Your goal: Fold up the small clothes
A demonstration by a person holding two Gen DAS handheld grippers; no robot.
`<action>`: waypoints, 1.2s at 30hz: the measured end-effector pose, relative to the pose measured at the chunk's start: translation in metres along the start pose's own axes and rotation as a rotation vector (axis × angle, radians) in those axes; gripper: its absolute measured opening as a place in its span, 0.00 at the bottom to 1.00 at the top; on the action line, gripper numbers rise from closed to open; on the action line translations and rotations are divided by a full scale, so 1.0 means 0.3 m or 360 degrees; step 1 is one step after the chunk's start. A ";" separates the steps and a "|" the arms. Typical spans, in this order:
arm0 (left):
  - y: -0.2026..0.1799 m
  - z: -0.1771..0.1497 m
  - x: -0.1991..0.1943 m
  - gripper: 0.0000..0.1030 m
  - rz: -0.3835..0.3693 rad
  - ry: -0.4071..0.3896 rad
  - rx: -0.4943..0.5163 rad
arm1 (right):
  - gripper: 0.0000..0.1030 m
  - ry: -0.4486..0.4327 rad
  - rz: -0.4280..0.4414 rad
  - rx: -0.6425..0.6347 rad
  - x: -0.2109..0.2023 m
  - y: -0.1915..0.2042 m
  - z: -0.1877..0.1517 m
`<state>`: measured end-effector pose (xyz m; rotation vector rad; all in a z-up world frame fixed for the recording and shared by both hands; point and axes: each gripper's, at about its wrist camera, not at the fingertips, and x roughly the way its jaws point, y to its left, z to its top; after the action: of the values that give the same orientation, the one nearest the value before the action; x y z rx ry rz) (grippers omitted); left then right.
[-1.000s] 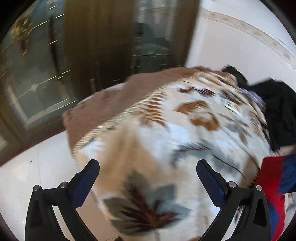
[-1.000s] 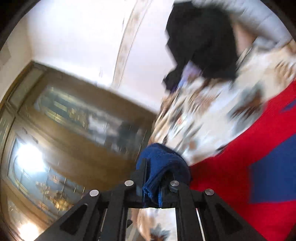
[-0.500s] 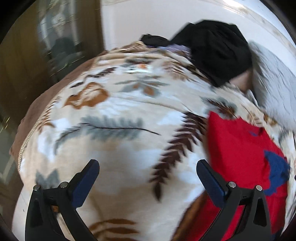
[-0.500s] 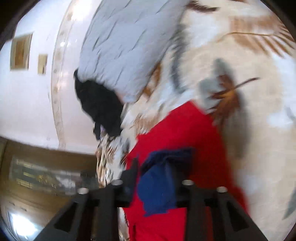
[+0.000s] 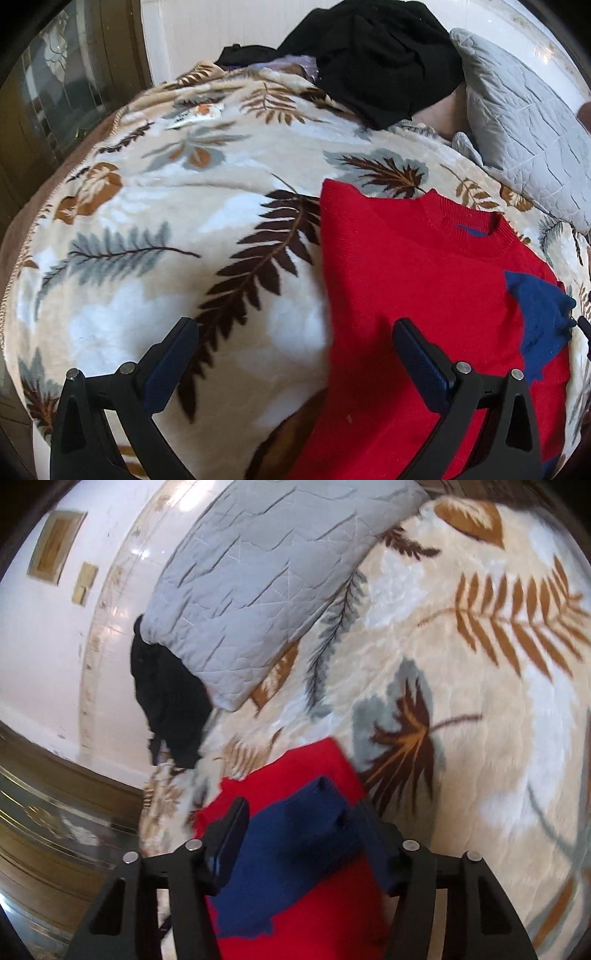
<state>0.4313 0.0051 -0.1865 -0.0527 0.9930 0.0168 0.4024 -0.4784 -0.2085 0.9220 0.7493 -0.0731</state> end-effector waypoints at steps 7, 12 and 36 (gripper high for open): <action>-0.091 0.009 0.060 0.62 -0.0074 0.0042 0.0137 | 0.36 0.0171 -0.0228 -0.0204 0.125 0.045 -0.038; -0.074 0.015 0.064 0.25 -0.0265 0.0040 0.0073 | 0.18 0.0149 -0.0306 -0.0272 0.105 0.071 -0.057; 0.031 0.036 -0.034 0.04 -0.0313 -0.0192 0.0044 | 0.67 0.0069 -0.0186 -0.0317 0.008 0.113 -0.057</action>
<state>0.4343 0.0151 -0.1725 -0.1227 0.8638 -0.1723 0.4072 -0.4439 -0.1928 0.6919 0.8346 -0.0799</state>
